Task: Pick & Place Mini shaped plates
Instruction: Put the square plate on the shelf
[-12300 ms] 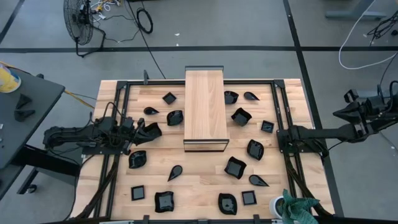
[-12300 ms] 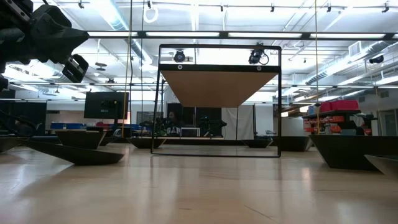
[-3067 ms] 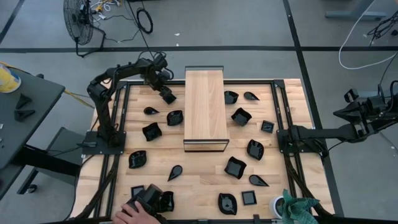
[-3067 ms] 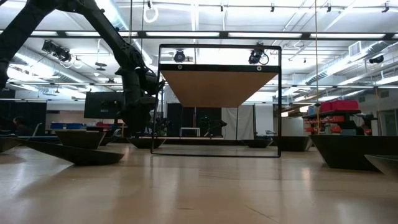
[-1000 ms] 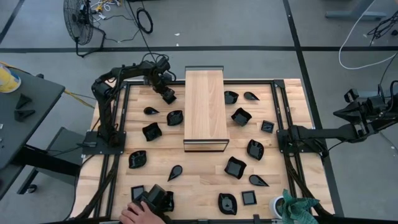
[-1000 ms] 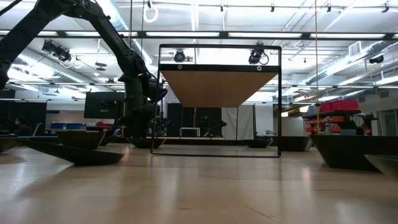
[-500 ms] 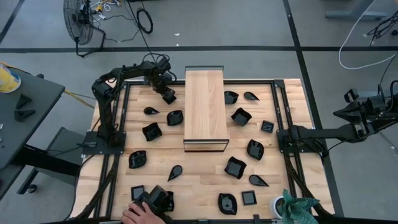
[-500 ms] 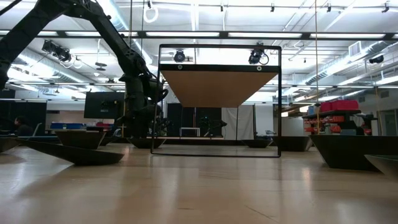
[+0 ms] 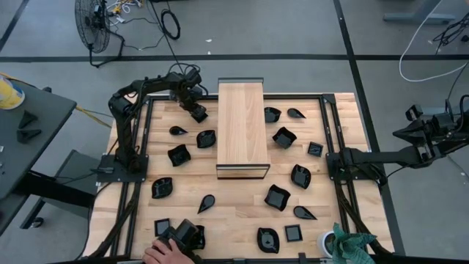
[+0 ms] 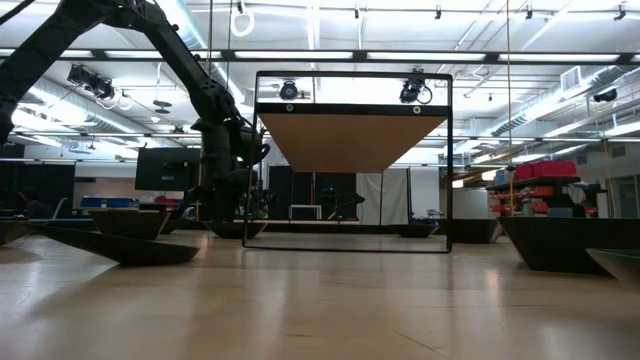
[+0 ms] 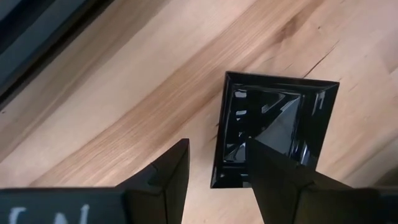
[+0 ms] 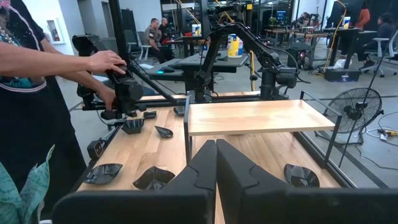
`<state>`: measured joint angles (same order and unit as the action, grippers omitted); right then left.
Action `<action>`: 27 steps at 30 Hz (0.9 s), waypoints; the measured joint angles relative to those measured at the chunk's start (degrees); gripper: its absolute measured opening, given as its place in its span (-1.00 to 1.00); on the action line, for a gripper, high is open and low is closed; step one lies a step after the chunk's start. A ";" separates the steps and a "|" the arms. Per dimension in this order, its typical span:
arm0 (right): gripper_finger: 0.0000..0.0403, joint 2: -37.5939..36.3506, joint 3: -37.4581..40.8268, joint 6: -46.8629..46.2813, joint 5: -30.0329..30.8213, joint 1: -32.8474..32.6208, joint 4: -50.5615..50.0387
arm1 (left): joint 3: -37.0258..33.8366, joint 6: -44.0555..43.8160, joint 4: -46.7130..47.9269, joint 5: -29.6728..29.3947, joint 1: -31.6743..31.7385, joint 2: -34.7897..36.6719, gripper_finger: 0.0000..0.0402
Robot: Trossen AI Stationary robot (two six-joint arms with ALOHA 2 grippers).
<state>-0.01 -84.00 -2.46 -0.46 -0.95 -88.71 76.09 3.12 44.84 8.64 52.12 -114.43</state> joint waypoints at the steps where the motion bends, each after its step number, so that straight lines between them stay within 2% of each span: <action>1: -0.95 0.00 0.00 0.00 0.02 0.00 0.00 | 0.00 0.06 0.00 0.00 0.00 0.00 -0.20; 21: -0.95 0.00 -0.01 0.00 0.00 0.00 0.01 | 0.20 0.04 -0.07 -1.29 -0.94 -1.60 -0.20; 27: -0.95 0.00 -0.01 0.00 -0.01 0.00 0.01 | 0.13 0.04 -0.07 -1.33 -0.94 -1.53 -0.29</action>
<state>-0.01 -84.01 -2.46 -0.47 -0.95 -88.71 76.23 3.16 44.77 7.31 51.18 -115.96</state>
